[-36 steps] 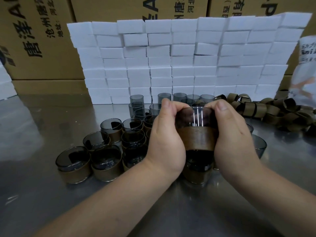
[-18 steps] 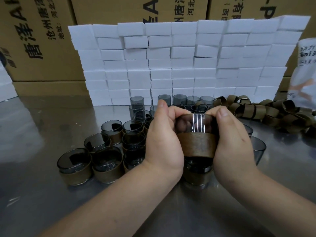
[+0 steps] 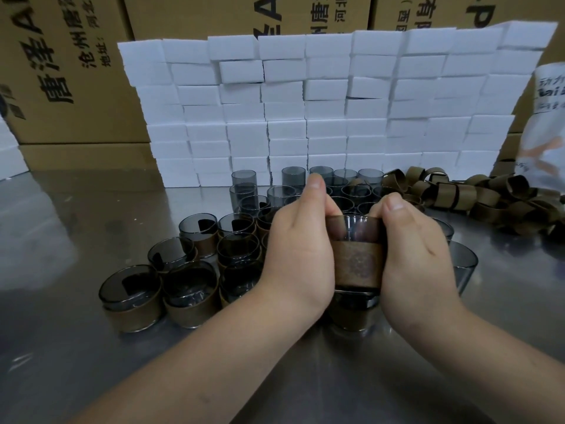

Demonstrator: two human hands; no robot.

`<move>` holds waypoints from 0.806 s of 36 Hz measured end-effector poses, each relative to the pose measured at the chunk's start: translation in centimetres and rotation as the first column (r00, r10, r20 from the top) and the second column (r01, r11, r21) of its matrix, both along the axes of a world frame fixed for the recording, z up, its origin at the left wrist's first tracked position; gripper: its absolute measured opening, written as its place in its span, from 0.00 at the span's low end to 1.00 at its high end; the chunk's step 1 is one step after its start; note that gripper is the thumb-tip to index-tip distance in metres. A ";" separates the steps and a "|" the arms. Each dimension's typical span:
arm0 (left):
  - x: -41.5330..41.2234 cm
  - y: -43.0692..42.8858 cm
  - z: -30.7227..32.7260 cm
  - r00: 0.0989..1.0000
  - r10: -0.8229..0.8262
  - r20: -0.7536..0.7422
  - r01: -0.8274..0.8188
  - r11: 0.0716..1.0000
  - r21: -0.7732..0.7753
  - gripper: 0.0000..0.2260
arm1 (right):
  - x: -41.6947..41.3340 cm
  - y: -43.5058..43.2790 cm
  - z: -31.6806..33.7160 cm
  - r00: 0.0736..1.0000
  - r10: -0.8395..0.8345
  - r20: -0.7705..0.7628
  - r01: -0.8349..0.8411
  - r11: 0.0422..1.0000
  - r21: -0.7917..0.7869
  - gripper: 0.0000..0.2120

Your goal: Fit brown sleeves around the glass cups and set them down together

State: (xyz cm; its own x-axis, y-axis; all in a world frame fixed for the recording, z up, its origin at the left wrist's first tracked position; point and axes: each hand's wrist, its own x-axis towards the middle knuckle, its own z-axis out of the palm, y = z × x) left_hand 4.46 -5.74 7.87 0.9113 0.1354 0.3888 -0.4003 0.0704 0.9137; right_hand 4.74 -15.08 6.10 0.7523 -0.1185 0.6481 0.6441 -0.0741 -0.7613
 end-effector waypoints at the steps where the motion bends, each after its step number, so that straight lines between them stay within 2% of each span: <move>1: 0.0 0.1 0.0 1.000 0.004 0.007 -0.005 1.000 0.024 0.23 | 0.0 0.0 0.0 1.000 -0.010 0.003 0.010 1.000 -0.013 0.20; 12: 0.2 0.2 -0.5 0.998 0.024 0.064 -0.030 0.994 0.107 0.25 | -0.2 0.0 -0.3 0.999 -0.045 0.015 0.046 0.998 -0.053 0.26; 17: 0.3 0.3 -0.5 0.998 0.008 0.066 -0.016 0.993 0.118 0.26 | -0.3 0.0 -0.4 0.999 -0.044 0.026 0.045 0.998 -0.044 0.22; 29: 0.1 0.1 -0.5 0.999 0.001 0.038 -0.004 0.996 0.084 0.26 | -0.2 -0.1 -0.9 0.999 -0.015 0.032 0.015 1.000 -0.010 0.23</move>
State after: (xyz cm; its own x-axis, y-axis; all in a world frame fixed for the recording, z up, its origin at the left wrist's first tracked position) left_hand 4.51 -5.67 7.33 0.8954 0.1026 0.4333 -0.4349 -0.0071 0.9004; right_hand 4.58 -15.15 5.25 0.7291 -0.1230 0.6733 0.6672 -0.0915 -0.7393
